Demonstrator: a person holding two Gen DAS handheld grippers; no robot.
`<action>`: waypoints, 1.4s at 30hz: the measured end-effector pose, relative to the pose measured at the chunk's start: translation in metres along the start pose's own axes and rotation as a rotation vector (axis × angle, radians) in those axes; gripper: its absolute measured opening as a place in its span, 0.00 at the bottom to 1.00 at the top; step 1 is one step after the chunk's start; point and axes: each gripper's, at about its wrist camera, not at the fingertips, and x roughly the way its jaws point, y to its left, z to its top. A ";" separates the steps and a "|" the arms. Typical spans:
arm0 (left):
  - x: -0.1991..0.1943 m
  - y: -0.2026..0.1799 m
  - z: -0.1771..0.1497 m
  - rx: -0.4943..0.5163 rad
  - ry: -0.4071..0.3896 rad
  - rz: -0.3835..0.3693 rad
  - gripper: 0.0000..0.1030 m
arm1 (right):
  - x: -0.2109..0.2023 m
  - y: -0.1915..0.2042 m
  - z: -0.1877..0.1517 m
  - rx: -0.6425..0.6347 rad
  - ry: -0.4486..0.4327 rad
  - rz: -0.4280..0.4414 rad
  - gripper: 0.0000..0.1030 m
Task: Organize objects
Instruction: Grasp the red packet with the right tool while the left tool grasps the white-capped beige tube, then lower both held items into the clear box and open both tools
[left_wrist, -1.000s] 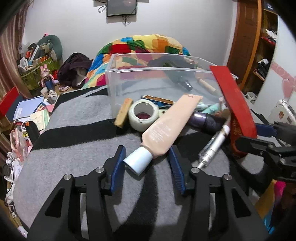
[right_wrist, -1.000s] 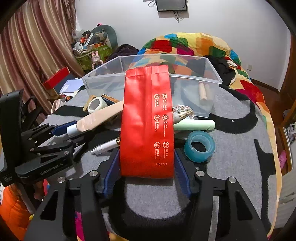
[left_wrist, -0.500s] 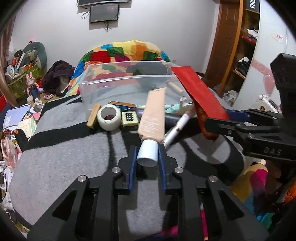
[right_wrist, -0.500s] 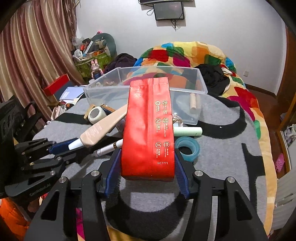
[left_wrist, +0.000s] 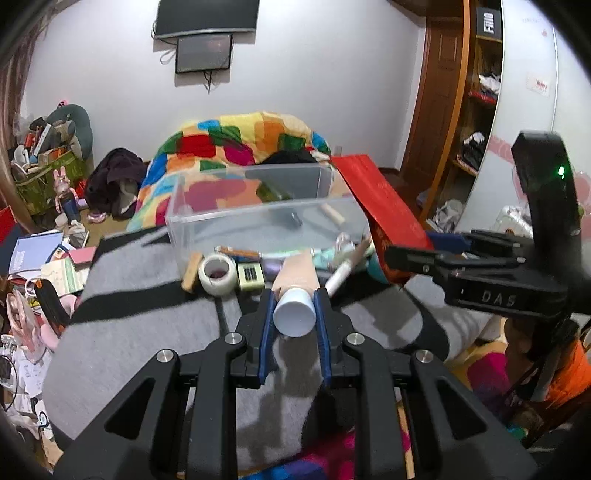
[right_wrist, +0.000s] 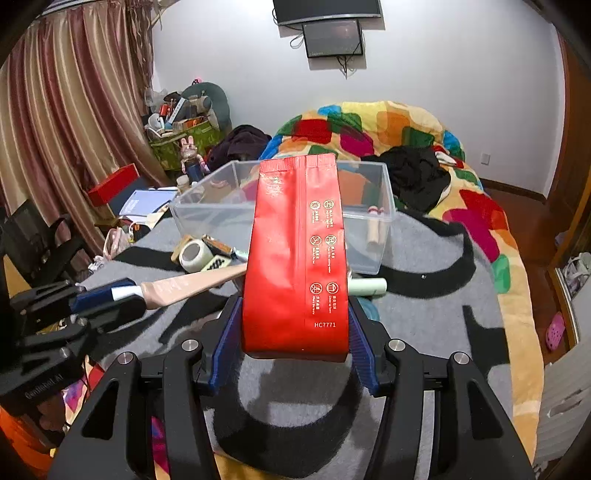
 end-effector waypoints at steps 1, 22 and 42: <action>-0.003 0.001 0.003 -0.002 -0.010 -0.001 0.20 | -0.001 0.000 0.002 -0.001 -0.005 -0.001 0.49; -0.027 0.026 0.098 -0.028 -0.157 0.004 0.20 | -0.009 -0.017 0.059 0.030 -0.086 0.041 0.49; 0.065 0.053 0.140 -0.055 -0.141 0.247 0.20 | 0.087 -0.031 0.109 -0.030 0.009 -0.064 0.49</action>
